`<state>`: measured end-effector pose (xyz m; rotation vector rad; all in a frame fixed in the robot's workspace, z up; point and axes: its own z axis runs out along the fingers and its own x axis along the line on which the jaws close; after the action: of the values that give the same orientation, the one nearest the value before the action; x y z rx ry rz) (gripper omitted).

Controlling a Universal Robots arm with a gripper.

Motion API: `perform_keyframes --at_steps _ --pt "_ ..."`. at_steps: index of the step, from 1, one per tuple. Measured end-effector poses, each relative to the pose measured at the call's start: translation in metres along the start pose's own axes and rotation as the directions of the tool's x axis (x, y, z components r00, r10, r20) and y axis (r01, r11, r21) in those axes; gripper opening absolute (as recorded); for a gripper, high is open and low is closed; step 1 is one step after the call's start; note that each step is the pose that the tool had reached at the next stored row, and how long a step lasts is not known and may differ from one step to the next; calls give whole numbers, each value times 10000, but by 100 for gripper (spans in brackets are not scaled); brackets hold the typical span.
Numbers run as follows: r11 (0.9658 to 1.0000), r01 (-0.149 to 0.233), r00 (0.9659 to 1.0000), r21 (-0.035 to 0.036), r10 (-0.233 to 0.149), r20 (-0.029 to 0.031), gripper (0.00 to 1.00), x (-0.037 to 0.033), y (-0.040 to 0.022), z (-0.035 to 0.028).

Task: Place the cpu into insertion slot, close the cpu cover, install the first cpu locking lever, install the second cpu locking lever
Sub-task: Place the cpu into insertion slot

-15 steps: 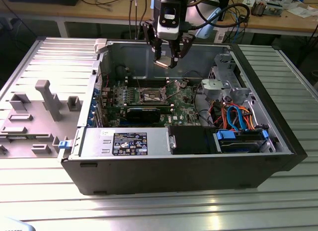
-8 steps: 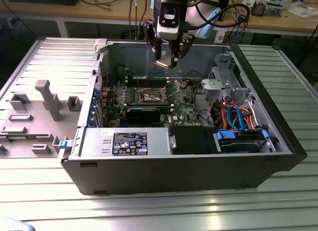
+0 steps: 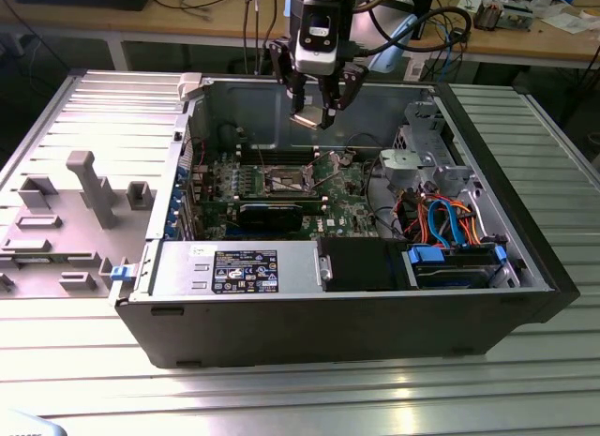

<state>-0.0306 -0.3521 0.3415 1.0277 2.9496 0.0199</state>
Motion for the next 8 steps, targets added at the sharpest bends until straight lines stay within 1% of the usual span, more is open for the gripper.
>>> perform_keyframes --at_steps 8 --pt "10000 -74 10000 1 74 1 55 0 0 0"
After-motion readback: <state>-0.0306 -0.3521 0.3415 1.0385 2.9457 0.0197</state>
